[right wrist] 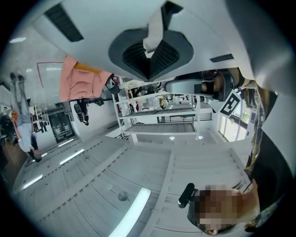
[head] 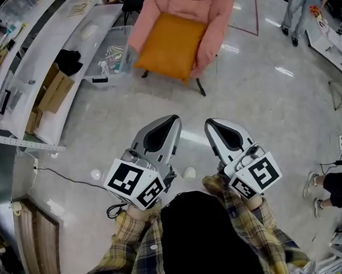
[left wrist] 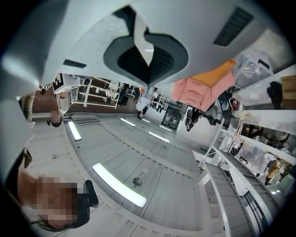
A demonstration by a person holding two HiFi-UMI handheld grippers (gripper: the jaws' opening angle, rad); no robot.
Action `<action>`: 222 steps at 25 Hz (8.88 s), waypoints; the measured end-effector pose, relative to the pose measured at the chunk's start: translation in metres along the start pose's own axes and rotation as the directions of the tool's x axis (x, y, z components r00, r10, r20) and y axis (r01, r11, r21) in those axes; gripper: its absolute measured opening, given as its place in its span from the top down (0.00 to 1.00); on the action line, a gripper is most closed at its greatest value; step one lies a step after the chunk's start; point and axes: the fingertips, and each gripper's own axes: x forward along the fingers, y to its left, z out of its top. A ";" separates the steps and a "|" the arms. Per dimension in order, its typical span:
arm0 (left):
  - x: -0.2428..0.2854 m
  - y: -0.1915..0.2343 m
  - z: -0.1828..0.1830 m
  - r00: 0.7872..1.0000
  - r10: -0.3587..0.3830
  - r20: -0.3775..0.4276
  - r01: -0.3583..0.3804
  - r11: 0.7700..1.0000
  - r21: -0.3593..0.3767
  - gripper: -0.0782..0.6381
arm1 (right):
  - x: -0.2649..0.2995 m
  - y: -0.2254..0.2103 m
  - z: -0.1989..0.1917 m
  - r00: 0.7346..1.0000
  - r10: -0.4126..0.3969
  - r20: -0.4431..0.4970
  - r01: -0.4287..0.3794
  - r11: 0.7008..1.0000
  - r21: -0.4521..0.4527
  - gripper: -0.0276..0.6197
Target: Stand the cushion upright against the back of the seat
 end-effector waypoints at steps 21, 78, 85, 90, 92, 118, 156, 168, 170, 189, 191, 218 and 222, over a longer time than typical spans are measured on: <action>0.028 0.128 0.031 0.999 -0.029 -0.033 0.028 0.999 -0.028 0.88 | 0.118 -0.026 -0.004 0.996 -0.079 -0.041 0.080 0.997 0.021 0.93; 0.300 0.464 0.146 0.993 -0.058 -0.102 0.052 0.997 -0.064 0.88 | 0.417 -0.304 0.021 0.957 -0.280 -0.071 0.287 0.950 0.125 0.93; 0.353 0.496 0.162 0.959 -0.224 -0.175 0.221 0.975 -0.039 0.88 | 0.468 -0.333 0.028 0.913 -0.403 -0.058 0.408 0.904 0.129 0.93; 0.382 0.511 0.161 0.914 -0.329 -0.237 0.331 0.943 -0.034 0.88 | 0.480 -0.353 0.025 0.852 -0.519 -0.063 0.523 0.842 0.135 0.93; 0.392 0.518 0.154 0.901 -0.348 -0.260 0.350 0.936 -0.039 0.88 | 0.481 -0.361 0.020 0.830 -0.553 -0.071 0.557 0.820 0.132 0.93; 0.418 0.551 -0.059 0.716 -0.289 -0.636 0.279 0.953 -0.120 0.78 | 0.419 -0.419 -0.174 0.747 -0.473 -0.468 0.620 0.750 0.230 0.80; 0.329 0.684 -0.342 0.232 -0.080 -0.969 0.005 0.997 -0.081 0.41 | 0.336 -0.428 -0.517 0.527 -0.115 -0.842 0.707 0.609 0.360 0.64; 0.335 0.678 -0.344 0.199 -0.118 -0.973 0.031 0.993 -0.114 0.58 | 0.355 -0.429 -0.517 0.541 -0.142 -0.829 0.671 0.668 0.323 0.76; 0.337 0.676 -0.342 0.209 -0.108 -0.972 0.038 0.994 -0.102 0.63 | 0.357 -0.430 -0.514 0.539 -0.150 -0.829 0.666 0.679 0.310 0.79; 0.346 0.652 -0.264 0.326 -0.059 -0.944 -0.018 0.997 -0.069 0.76 | 0.364 -0.421 -0.422 0.562 -0.212 -0.799 0.670 0.684 0.290 0.88; 0.348 0.648 -0.246 0.346 -0.055 -0.937 -0.015 0.998 -0.065 0.77 | 0.365 -0.422 -0.404 0.568 -0.225 -0.792 0.678 0.674 0.294 0.88; 0.390 0.562 -0.014 0.560 -0.048 -0.827 0.000 0.998 -0.058 0.77 | 0.349 -0.456 -0.132 0.712 -0.425 -0.559 0.665 0.665 0.341 0.89; 0.402 0.563 0.002 0.603 -0.017 -0.798 -0.023 0.999 -0.039 0.76 | 0.355 -0.468 -0.115 0.725 -0.433 -0.536 0.649 0.691 0.319 0.89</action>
